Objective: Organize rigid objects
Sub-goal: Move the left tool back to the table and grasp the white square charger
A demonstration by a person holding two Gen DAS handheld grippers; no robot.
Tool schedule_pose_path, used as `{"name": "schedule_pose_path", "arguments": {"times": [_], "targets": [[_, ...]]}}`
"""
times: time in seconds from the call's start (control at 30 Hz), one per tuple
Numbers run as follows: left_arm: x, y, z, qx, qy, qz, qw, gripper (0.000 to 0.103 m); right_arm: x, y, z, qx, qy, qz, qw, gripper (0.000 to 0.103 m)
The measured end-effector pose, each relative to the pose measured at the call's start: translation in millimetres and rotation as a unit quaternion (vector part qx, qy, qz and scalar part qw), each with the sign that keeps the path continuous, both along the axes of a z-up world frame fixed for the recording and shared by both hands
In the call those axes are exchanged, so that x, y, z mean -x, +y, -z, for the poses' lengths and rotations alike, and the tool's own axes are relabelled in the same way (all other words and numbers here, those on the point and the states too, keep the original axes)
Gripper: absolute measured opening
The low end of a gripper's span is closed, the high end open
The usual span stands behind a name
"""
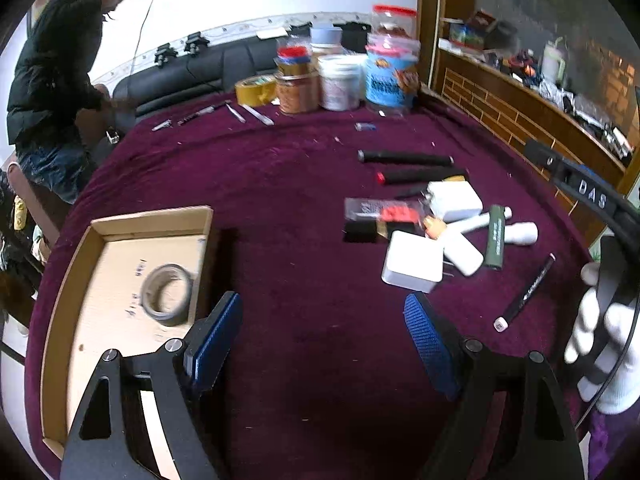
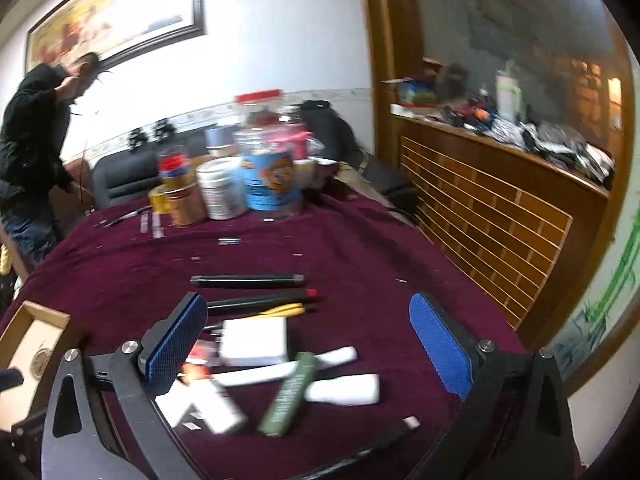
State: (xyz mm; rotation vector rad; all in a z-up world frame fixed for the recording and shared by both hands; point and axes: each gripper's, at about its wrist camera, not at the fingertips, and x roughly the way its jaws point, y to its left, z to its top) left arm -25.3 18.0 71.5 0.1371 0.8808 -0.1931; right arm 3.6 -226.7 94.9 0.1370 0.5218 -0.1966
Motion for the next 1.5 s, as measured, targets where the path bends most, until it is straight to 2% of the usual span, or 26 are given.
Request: {"name": "schedule_pose_path", "arguments": {"times": [0.13,0.27,0.37,0.47,0.5,0.63,0.67,0.83,0.9,0.93,0.97,1.17,1.23,1.27,1.3,1.33,1.4,1.5], "targets": [[-4.6,-18.5,14.3,-0.013,0.019,0.007,0.9997,0.078,-7.3,-28.7,12.5,-0.025,-0.002,0.02,0.999,0.102],[-14.3,-28.8,30.7,-0.007,0.039,0.008,0.9992,0.078,-5.4,-48.2,30.3,-0.047,0.003,0.033,0.998,0.102],[-22.1,-32.8,49.4,-0.012,0.054,0.002,0.9985,0.078,-7.2,-53.6,32.5,-0.07,0.007,0.026,0.997,0.102],[-29.1,-33.3,70.8,-0.003,0.087,-0.008,0.9962,0.08,-5.6,-50.8,33.8,-0.065,0.009,0.017,0.998,0.102],[-27.6,-35.0,68.4,-0.004,0.07,-0.008,0.9975,0.082,-5.8,-49.1,34.0,-0.064,0.011,0.011,0.998,0.102],[-27.3,-40.6,70.1,-0.002,0.065,-0.005,0.9979,0.102,-7.7,-46.5,35.2,-0.063,0.015,0.001,0.998,0.102],[-25.0,-42.1,69.1,-0.002,0.055,-0.004,0.9985,0.102,-8.7,-46.4,36.1,-0.065,0.017,-0.001,0.998,0.101],[-20.2,-40.6,63.2,0.0,0.063,-0.005,0.998,0.101,-11.4,-50.3,40.0,-0.076,0.027,0.001,0.997,0.101],[-19.2,-39.5,57.4,0.024,0.07,0.001,0.9973,0.101,-12.5,-51.5,41.1,-0.079,0.032,0.002,0.996,0.101],[-17.0,-39.5,50.0,0.045,0.061,0.009,0.9971,0.101,-12.9,-52.4,41.8,-0.081,0.034,0.003,0.996,0.102],[-17.1,-39.6,47.9,0.047,0.052,0.014,0.9975,0.101,-13.5,-52.9,42.3,-0.082,0.035,0.003,0.996,0.101],[-24.2,-72.9,44.6,-0.032,0.004,0.074,0.9968,0.101,-15.5,-53.8,44.6,-0.085,0.043,0.003,0.995,0.101],[-29.8,-79.1,47.5,-0.038,0.003,0.09,0.9952,0.101,-16.4,-53.8,44.9,-0.084,0.044,0.004,0.995,0.101],[-35.3,-79.7,50.1,-0.037,0.008,0.097,0.9946,0.099,-17.0,-53.9,45.1,-0.084,0.045,0.004,0.995,0.101],[-37.5,-80.3,50.5,-0.027,0.015,0.106,0.9939,0.087,-17.3,-54.5,45.6,-0.085,0.046,0.005,0.995,0.101],[-39.4,-78.7,50.0,-0.002,0.029,0.116,0.9928,0.06,-17.4,-54.9,46.2,-0.086,0.047,0.007,0.995,0.101],[-41.5,-75.4,49.3,0.014,0.042,0.113,0.9926,0.06,-18.1,-55.8,47.6,-0.087,0.049,0.009,0.995,0.101],[-30.0,-67.6,47.1,0.012,0.037,0.113,0.9928,0.06,-19.0,-56.3,49.6,-0.089,0.055,0.01,0.994,0.101]]}}
